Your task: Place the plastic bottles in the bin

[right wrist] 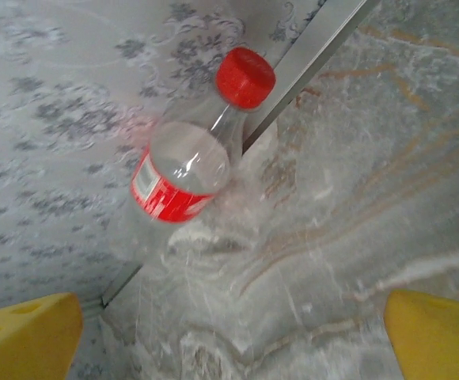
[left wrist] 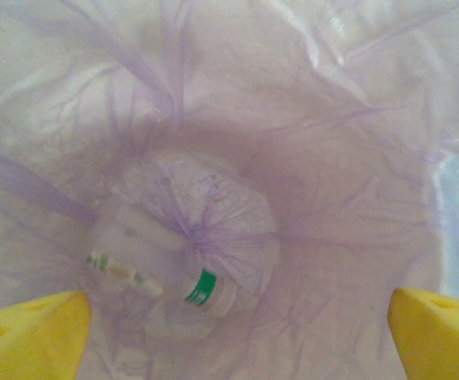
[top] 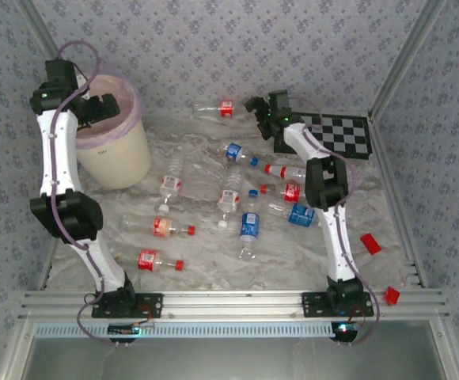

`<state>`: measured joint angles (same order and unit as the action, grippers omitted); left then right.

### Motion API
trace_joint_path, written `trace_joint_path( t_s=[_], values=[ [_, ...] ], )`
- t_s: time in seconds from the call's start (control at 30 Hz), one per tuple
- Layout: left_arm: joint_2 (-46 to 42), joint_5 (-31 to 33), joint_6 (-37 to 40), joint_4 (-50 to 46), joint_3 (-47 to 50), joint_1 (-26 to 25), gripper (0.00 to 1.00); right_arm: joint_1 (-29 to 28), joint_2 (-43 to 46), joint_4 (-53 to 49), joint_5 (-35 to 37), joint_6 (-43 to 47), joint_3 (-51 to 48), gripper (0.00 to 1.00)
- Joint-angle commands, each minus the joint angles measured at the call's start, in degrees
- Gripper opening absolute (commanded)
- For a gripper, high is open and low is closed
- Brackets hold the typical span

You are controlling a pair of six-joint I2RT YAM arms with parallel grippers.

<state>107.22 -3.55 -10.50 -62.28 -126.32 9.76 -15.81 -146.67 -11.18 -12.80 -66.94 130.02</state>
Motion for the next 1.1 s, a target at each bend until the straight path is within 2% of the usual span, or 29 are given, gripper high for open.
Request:
trace_joint_path(
  t_s=[0.0, 0.13, 0.23, 0.5, 0.67, 0.93, 1.0, 1.07],
  values=[
    [-5.31, -0.48, 0.39, -1.83, -1.98, 0.01, 0.96, -1.14, -6.70, 0.71, 3.80, -4.36, 12.07, 0.98],
    [-11.28, -3.30, -1.06, 1.32, 1.59, -1.88, 0.97, -1.07, -13.74, 0.71, 4.33, -7.87, 22.26, 0.92],
    [-15.74, -2.44, -1.23, 3.28, 4.50, -3.83, 0.98, -0.70, -15.44, 2.85, 6.39, -10.52, 22.29, 0.85],
    [-27.80, -2.80, -4.57, 12.20, 13.47, -8.76, 0.95, -0.12, -21.41, 7.49, 10.24, -10.42, 26.64, 0.82],
    [-31.40, -1.98, -6.37, 14.02, 16.07, -12.70, 0.94, 0.25, -24.80, 10.56, 11.73, -11.17, 28.26, 0.79],
    [-32.42, 2.13, -6.13, 14.61, 18.52, -23.37, 0.94, 0.07, -27.28, 12.15, 12.43, -10.21, 29.90, 0.80],
    [-32.27, 3.07, -6.20, 15.68, 19.76, -26.03, 0.94, -0.05, -28.33, 12.36, 11.92, -10.56, 30.44, 0.77],
    [-31.37, 3.76, -6.27, 16.26, 20.34, -28.16, 0.94, 0.07, -29.22, 12.42, 11.57, -11.21, 30.47, 0.68]
  ],
)
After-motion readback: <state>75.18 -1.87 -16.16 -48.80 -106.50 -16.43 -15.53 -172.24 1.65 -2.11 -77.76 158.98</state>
